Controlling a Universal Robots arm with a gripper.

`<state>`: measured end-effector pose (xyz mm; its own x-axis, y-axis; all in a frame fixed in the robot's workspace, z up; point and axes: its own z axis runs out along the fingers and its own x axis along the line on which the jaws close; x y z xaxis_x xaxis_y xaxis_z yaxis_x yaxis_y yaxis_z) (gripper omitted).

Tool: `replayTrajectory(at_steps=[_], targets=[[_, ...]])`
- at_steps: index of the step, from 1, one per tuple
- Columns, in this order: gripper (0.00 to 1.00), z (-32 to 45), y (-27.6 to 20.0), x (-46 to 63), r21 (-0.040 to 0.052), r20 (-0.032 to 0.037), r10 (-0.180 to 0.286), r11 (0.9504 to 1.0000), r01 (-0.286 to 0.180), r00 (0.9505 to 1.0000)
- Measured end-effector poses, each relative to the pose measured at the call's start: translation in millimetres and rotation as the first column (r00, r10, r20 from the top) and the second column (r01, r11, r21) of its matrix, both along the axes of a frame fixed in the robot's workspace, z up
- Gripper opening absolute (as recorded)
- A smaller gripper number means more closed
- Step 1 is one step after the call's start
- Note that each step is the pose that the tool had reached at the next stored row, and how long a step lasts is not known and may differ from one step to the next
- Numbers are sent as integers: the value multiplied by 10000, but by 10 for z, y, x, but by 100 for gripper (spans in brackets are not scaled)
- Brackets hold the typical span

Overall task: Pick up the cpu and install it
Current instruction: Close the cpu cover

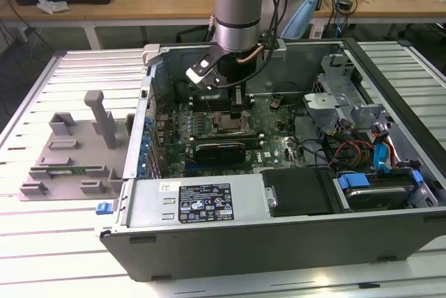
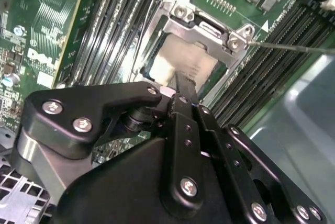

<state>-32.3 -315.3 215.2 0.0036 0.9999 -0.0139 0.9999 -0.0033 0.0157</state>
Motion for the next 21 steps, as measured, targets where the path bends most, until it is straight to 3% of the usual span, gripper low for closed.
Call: replayTrajectory(at_steps=[6, 14, 21], targets=[[11, -37, -36, -79, -3, -2, 0, 10000, 0, 10000], [11, -74, -126, -164, -2, -1, -1, 10000, 1, 10000], [11, -113, -129, -166, -8, -2, 2, 10000, -2, 10000]])
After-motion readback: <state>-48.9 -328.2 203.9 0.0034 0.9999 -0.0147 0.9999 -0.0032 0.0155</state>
